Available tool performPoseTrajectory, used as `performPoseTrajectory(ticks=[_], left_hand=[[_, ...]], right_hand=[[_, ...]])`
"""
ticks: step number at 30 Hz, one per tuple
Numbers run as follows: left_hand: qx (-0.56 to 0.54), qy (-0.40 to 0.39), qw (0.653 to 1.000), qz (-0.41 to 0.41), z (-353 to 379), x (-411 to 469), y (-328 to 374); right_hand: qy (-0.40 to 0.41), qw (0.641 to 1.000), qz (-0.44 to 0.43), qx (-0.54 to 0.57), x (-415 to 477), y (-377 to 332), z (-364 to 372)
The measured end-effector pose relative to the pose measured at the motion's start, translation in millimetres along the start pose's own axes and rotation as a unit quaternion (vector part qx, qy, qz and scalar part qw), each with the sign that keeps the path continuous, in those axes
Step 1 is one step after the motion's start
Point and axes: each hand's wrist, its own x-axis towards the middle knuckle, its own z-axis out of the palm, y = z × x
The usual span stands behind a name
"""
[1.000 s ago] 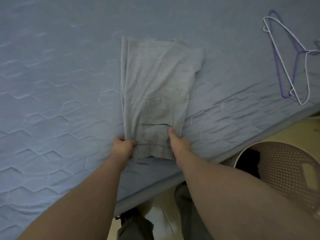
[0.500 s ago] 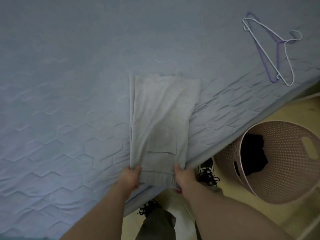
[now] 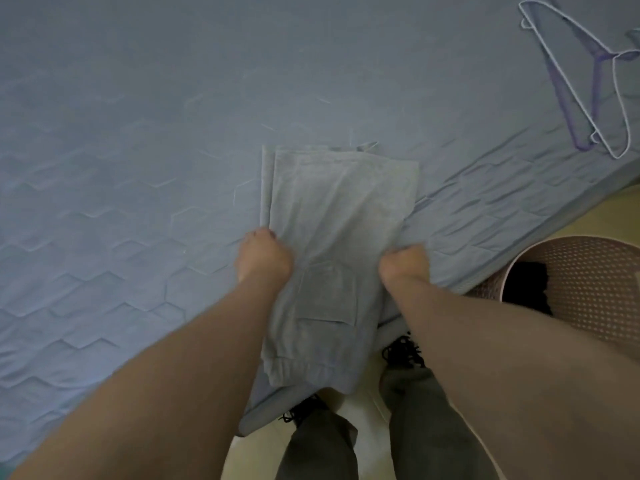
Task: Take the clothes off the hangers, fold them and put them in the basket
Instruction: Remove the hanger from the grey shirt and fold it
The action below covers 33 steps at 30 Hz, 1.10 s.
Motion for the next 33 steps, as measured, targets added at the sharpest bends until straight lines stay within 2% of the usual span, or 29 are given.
performPoseTrajectory(ticks=[2,4,10,13,18,21,24,26,28,30,33], left_hand=[[0.003,0.018,0.999,0.029,-1.8,37.5,30.9],[0.001,0.019,1.000,0.022,-1.1,69.0,53.4],[-0.069,0.044,0.996,-0.020,13.8,143.1,82.8],[-0.102,0.039,0.994,-0.023,18.2,153.4,87.5],[-0.048,0.084,0.993,-0.069,10.4,159.2,86.5],[-0.076,0.055,0.994,-0.058,5.9,166.8,86.5],[-0.099,0.097,0.989,-0.047,-2.5,173.0,86.2],[-0.122,0.147,0.980,-0.049,-7.7,174.0,82.4],[-0.129,0.164,0.977,-0.051,-10.6,174.6,76.9],[-0.118,0.152,0.980,-0.057,-9.6,176.0,70.3],[-0.130,0.139,0.981,-0.043,-7.2,178.6,62.4]], right_hand=[[0.031,0.999,-0.015,0.022,32.8,-31.3,-9.1],[0.044,0.998,-0.024,0.050,61.2,-58.1,-18.3],[-0.011,0.983,-0.014,0.183,130.2,-110.4,-23.7],[-0.001,0.988,-0.053,0.144,135.2,-126.6,-29.7],[0.005,0.992,-0.098,0.076,133.6,-148.0,-37.7],[0.016,0.995,-0.091,0.037,139.3,-151.5,-39.8],[0.054,0.992,-0.108,0.024,142.5,-150.9,-42.2],[0.079,0.984,-0.155,0.041,138.7,-154.8,-42.9],[0.063,0.971,-0.228,0.036,132.4,-162.0,-41.5],[0.003,0.949,-0.315,-0.018,131.6,-166.7,-37.4],[-0.089,0.884,-0.433,-0.153,133.7,-167.0,-36.3]])
